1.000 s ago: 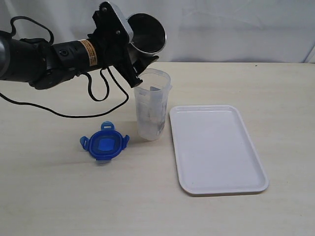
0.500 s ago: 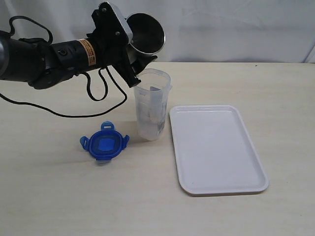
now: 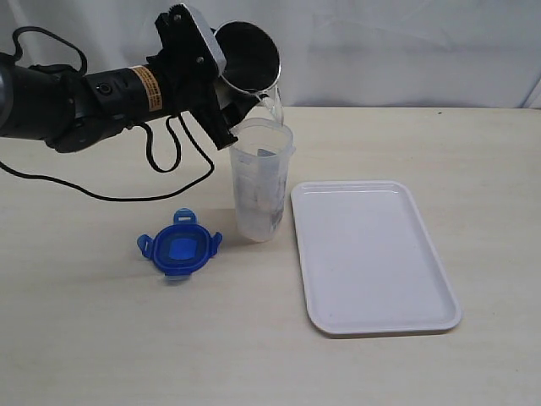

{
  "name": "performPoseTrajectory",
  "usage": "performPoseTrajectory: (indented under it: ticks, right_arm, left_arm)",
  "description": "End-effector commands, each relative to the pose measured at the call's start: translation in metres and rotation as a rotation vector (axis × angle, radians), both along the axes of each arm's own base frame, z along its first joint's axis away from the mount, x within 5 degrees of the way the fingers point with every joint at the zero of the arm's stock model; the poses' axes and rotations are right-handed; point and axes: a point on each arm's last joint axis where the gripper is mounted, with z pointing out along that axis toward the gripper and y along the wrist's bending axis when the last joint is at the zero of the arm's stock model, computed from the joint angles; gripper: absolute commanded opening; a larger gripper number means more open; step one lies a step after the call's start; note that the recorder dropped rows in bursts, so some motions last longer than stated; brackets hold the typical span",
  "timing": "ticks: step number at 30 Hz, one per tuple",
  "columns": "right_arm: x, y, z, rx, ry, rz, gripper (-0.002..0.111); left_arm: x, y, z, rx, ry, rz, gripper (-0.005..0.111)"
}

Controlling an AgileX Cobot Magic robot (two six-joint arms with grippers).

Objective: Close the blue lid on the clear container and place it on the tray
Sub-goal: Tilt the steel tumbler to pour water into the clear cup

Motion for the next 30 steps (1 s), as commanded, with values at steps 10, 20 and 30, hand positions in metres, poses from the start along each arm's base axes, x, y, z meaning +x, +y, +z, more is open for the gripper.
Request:
performPoseTrajectory:
  ticks: [10, 20, 30]
  right_arm:
    - [0.000, 0.000, -0.001, 0.002, 0.002, 0.000, 0.005]
    - [0.000, 0.000, -0.001, 0.002, 0.002, 0.000, 0.005]
    - [0.000, 0.000, -0.001, 0.002, 0.002, 0.000, 0.005]
  left_arm:
    - [0.005, 0.008, 0.021, -0.049, -0.096, 0.004, 0.000]
    - [0.008, 0.013, 0.021, -0.049, -0.093, 0.019, 0.000]
    - [0.008, 0.013, 0.021, -0.027, -0.113, 0.012, 0.000]
